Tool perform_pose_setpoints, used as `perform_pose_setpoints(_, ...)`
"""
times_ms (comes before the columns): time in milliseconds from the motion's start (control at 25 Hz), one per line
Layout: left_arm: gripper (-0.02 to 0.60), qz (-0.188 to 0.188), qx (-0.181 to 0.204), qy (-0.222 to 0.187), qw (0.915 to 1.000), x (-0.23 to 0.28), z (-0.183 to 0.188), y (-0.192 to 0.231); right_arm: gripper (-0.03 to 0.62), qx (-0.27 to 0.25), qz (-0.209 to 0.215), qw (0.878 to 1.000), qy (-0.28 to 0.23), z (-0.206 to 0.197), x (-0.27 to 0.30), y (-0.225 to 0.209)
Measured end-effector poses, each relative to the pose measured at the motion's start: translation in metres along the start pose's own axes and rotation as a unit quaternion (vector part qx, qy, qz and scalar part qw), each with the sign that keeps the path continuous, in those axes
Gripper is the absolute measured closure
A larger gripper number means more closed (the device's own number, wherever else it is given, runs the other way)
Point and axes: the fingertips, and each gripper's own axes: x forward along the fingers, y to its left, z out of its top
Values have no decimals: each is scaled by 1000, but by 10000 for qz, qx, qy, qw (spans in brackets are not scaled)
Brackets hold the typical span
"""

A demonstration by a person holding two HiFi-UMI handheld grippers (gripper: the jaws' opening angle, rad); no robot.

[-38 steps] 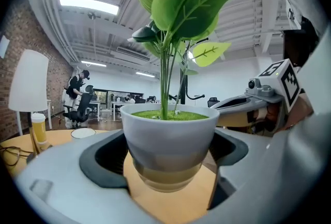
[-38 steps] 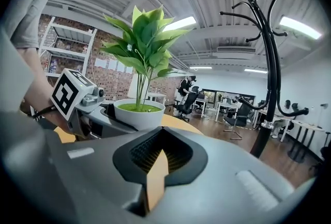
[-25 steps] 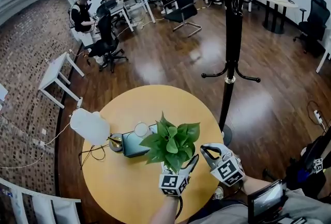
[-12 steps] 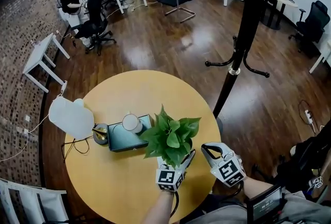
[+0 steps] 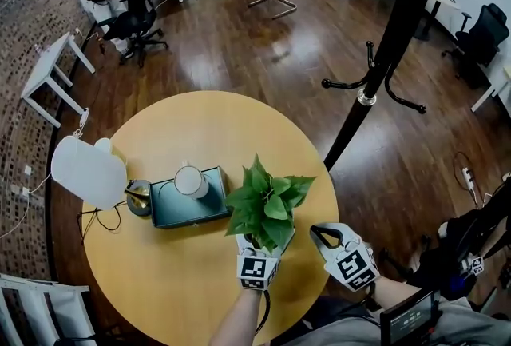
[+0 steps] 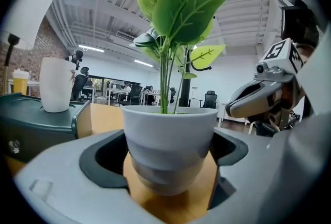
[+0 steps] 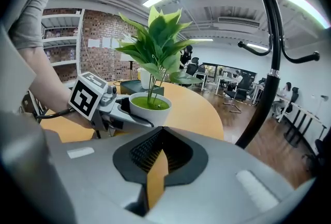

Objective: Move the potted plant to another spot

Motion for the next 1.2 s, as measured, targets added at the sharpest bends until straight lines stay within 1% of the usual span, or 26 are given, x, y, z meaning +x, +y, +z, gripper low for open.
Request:
perform_pose_setpoints(200,97,-13,73,103,9999,2,-10,1,585,11,2,10000,42,-3,1,1)
perform_pose_setpoints(680,91,-73,288,353,9989,-4,-17,0,585,-5,-11,10000,56,-2,-6,7)
perform_pose_setpoints(840,87,-257,290,369,9986,-5,-16,-6,585,-19,-19,10000,55,-1,-6,10)
perform_pose_setpoints(920,74,-328,267,366,9984,-5,-14,-8,585,-28,-19,10000,52,1,-7,12)
perform_pose_setpoints(1000,49,-318,250,385,9984,-7,-15,-7,585,-31,-26,10000,53,2,-8,14)
perform_pose_setpoints(1200,37,-286,210,382,9986,-19,-18,-5,585,-37,-57,10000,33,7,-10,17)
